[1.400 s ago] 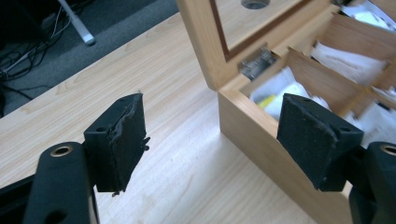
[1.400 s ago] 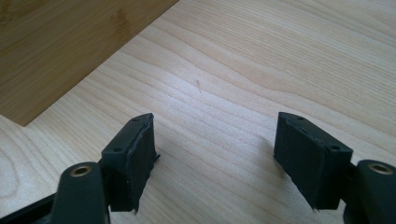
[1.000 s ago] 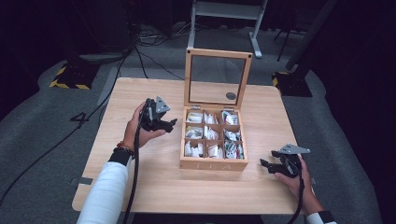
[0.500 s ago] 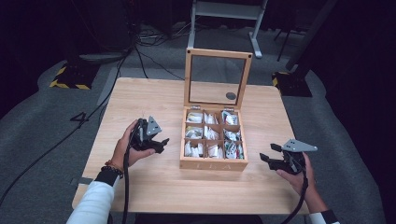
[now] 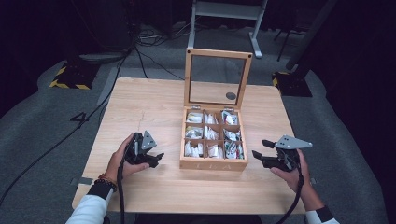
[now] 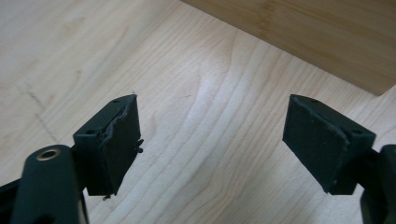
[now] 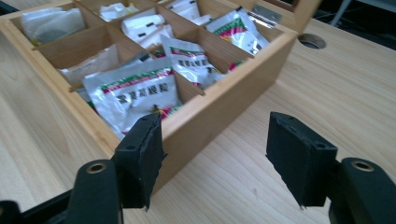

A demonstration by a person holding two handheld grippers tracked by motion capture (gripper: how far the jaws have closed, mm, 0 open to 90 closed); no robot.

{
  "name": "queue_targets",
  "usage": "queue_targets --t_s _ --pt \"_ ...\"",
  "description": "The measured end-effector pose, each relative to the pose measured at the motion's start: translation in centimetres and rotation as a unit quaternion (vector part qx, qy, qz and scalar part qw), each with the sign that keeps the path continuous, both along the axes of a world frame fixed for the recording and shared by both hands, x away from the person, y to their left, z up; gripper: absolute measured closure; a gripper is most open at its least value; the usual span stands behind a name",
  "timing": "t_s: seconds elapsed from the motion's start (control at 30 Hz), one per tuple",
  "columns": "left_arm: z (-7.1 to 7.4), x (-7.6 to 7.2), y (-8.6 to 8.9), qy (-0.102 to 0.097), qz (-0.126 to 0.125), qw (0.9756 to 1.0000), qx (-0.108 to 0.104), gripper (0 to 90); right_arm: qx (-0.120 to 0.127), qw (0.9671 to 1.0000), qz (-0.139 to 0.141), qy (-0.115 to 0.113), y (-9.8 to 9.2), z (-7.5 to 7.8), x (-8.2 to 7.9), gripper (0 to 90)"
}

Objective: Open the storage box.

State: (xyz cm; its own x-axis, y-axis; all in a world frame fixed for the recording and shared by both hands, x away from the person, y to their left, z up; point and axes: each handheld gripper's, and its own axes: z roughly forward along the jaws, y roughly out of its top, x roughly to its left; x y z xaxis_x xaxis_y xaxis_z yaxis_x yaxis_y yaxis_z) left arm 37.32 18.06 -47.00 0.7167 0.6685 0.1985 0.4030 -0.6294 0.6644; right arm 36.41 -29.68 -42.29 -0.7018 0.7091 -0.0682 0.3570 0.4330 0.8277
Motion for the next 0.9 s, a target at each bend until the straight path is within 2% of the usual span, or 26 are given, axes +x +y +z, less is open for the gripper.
queue_targets --t_s 0.07,0.13,0.2,0.3,0.33,0.37,0.43,0.47,0.5,0.6,0.67,0.77,0.9 --pt "-0.6 -0.5 0.1 0.012 -0.005 0.9999 0.001 19.4 0.003 0.9999 0.014 -0.001 0.8 0.3 0.0 36.5" --pt "-0.8 -0.8 0.0 0.009 -0.006 0.9999 0.007 19.9 0.003 0.9998 0.018 -0.001 1.1 0.4 0.1 36.5" --pt "-1.2 -1.2 0.0 0.016 -0.011 0.9998 0.01 19.7 0.005 0.9996 0.026 0.003 1.8 0.5 0.3 36.5" --pt "-1.7 -2.0 -0.1 0.017 -0.016 0.9995 0.023 19.6 -0.007 0.9989 0.044 0.01 3.5 0.2 0.5 35.1" --pt "-1.7 -2.0 -0.1 0.017 -0.016 0.9995 0.023 19.6 -0.007 0.9989 0.044 0.01 3.5 0.2 0.5 35.1" --pt "-1.8 -2.3 0.0 0.026 -0.016 0.9994 0.015 19.5 -0.012 0.9985 0.052 0.01 4.3 0.1 0.5 33.9" --pt "-1.9 -2.6 0.1 0.024 -0.016 0.9995 0.009 19.5 -0.011 0.9984 0.054 0.011 4.9 0.1 0.6 33.5" --pt "-1.9 -2.6 0.1 0.024 -0.016 0.9995 0.009 19.7 -0.011 0.9984 0.054 0.011 4.9 0.1 0.6 33.5" --pt "-2.0 -2.9 0.1 0.024 -0.019 0.9994 0.018 19.7 -0.01 0.9984 0.054 0.015 5.3 0.0 0.9 33.4" --pt "-2.2 -3.1 0.2 0.024 -0.019 0.9994 0.014 19.8 -0.011 0.9983 0.054 0.018 5.6 0.0 1.3 33.4" --pt "-2.2 -3.3 0.3 0.023 -0.019 0.9995 0.014 19.8 -0.014 0.9977 0.063 0.021 5.9 -0.1 1.7 33.2" --pt "-2.3 -3.5 0.5 0.024 -0.018 0.9995 0.006 19.9 -0.016 0.9956 0.084 0.039 6.3 -0.7 2.5 31.8" --pt "-2.4 -3.7 0.7 0.025 -0.02 0.9995 0.001 19.9 -0.027 0.9943 0.092 0.046 6.8 -1.1 3.0 30.2"
